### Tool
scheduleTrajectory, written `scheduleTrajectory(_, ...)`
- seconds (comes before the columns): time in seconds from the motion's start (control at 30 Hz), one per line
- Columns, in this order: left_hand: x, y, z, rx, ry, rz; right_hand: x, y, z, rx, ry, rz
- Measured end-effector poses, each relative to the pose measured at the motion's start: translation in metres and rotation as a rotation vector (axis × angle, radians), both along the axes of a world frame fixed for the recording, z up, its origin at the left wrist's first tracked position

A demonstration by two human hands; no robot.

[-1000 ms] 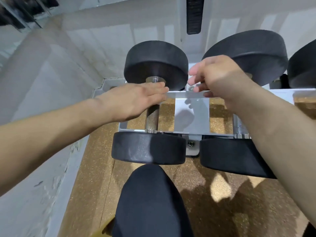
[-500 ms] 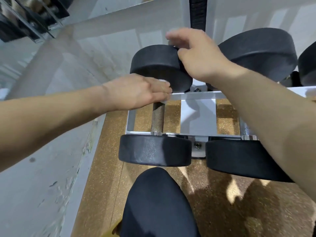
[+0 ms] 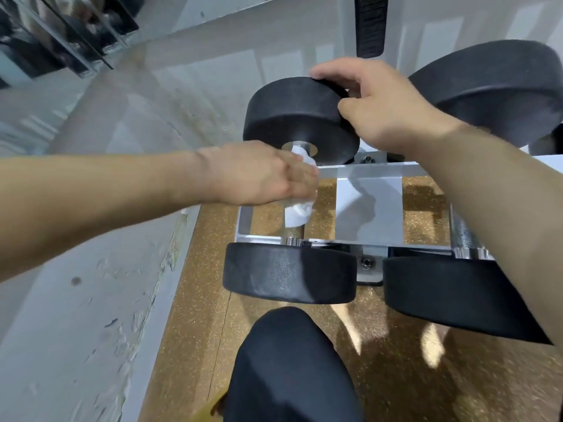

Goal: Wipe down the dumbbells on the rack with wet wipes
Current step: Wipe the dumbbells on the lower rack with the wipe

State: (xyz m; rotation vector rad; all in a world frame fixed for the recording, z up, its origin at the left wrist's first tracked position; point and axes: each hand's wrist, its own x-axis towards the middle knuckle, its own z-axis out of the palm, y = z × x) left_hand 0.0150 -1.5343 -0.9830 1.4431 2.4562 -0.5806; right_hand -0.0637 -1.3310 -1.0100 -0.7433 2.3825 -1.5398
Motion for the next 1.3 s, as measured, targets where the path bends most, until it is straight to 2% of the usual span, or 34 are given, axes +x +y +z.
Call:
scheduleTrajectory(0.13,-0.015,0.006,0.001,-0.076,0.038,0.053,0.0,0.002,-0.001,-0.005,0.01,0.008)
scheduleTrajectory(0.3,0.024,0.019,-0.002,-0.16,-0.227,0.068,-0.002,0.003,-0.002,-0.015,-0.013,0.016)
scheduleTrajectory(0.37,0.028,0.017,-0.001,-0.153,-0.273,0.062,-0.002,0.002,-0.003,-0.026,-0.02,0.018)
scheduleTrajectory(0.5,-0.009,0.009,0.009,-0.126,-0.054,0.101,-0.003,0.003,-0.003,-0.036,-0.032,0.022)
scheduleTrajectory(0.6,-0.017,0.011,0.008,-0.13,-0.02,0.084,-0.003,0.003,-0.005,-0.052,-0.039,0.03)
scheduleTrajectory(0.67,0.001,0.014,0.003,-0.137,-0.125,0.091,-0.004,0.003,-0.003,-0.069,-0.058,0.033)
scheduleTrajectory(0.73,0.019,0.02,0.0,-0.105,-0.321,0.191,-0.005,0.003,-0.002,-0.075,-0.056,0.031)
scheduleTrajectory(0.8,0.019,0.016,0.0,-0.078,-0.378,0.167,-0.005,0.003,-0.002,-0.076,-0.051,0.027)
scheduleTrajectory(0.9,-0.005,0.005,-0.005,-0.063,-0.225,0.099,-0.005,0.002,-0.002,-0.077,-0.057,0.03)
scheduleTrajectory(0.97,-0.019,0.002,0.001,-0.092,-0.116,0.135,-0.006,0.001,-0.004,-0.086,-0.055,0.038)
scheduleTrajectory(1.03,-0.025,0.003,0.006,-0.121,-0.09,0.149,-0.007,0.001,-0.006,-0.087,-0.052,0.041)
scheduleTrajectory(1.17,0.0,-0.002,-0.002,-0.017,-0.253,0.189,-0.008,0.001,-0.006,-0.094,-0.057,0.035)
scheduleTrajectory(1.3,0.012,-0.019,-0.026,0.096,-0.372,0.138,-0.009,0.001,-0.005,-0.099,-0.062,0.028)
